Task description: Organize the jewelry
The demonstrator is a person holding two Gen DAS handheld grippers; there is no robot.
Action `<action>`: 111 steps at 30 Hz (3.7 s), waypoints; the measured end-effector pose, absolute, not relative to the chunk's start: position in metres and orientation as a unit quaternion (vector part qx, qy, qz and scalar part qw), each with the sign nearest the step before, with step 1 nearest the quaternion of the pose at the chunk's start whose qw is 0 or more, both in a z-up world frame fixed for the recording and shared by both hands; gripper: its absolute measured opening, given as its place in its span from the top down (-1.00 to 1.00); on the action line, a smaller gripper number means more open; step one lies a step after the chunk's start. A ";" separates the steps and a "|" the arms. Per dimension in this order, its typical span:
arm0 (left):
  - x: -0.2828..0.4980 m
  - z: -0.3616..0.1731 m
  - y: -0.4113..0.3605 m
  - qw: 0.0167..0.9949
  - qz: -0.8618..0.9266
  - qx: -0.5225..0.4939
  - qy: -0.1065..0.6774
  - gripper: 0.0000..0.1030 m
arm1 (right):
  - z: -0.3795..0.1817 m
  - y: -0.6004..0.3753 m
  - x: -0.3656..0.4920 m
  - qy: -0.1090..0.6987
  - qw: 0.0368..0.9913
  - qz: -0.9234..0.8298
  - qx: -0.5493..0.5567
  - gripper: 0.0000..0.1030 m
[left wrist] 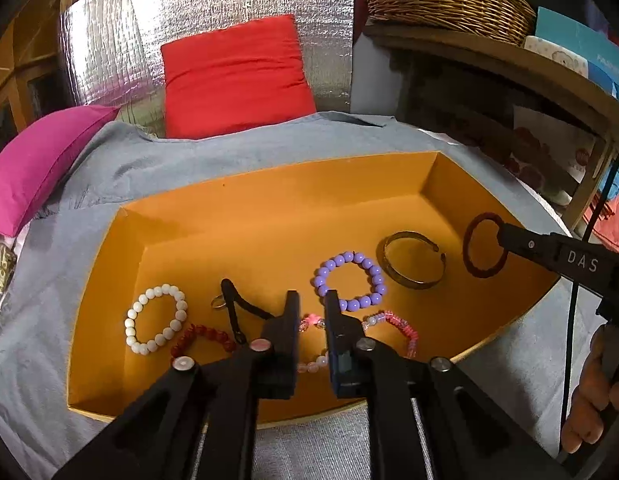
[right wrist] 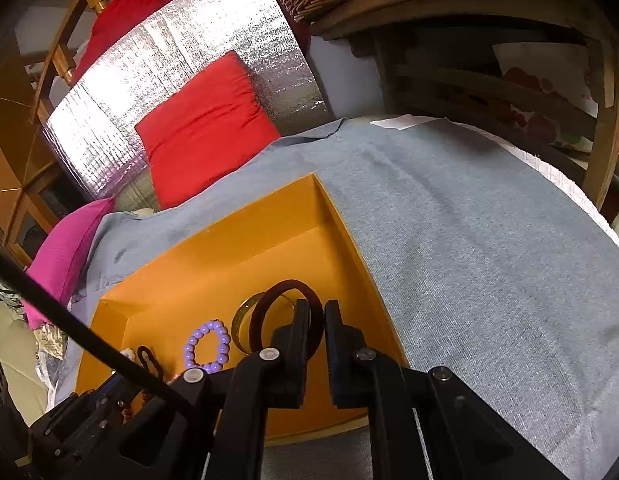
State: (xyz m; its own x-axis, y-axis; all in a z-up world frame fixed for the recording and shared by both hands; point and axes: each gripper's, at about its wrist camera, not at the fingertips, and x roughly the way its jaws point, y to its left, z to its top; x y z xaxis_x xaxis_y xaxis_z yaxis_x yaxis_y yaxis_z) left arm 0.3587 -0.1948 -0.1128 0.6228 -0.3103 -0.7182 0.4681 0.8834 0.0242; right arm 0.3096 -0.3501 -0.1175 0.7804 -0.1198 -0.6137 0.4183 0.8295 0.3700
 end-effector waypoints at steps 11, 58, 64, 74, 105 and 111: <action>0.351 -0.102 -0.195 0.906 -0.197 0.123 0.354 -0.01 | -0.111 -0.345 0.308 0.288 0.914 -0.136 0.251 0.69; 0.287 -0.039 -0.072 0.936 -0.074 0.091 0.331 -0.63 | -0.052 -0.228 0.239 0.341 0.933 -0.086 0.082 -0.22; 0.289 -0.042 -0.066 0.934 -0.066 0.090 0.340 -0.63 | -0.055 -0.218 0.249 0.346 0.931 -0.085 0.076 -0.22; 0.289 -0.041 -0.055 0.936 -0.060 0.087 0.336 -0.63 | -0.061 -0.204 0.257 0.350 0.930 -0.080 0.073 -0.22; 0.293 -0.036 -0.058 0.935 -0.057 0.073 0.343 -0.63 | -0.058 -0.215 0.260 0.347 0.929 -0.101 0.078 -0.22; 0.299 -0.021 -0.062 0.938 -0.054 0.051 0.338 -0.63 | -0.051 -0.219 0.268 0.354 0.925 -0.108 0.084 -0.22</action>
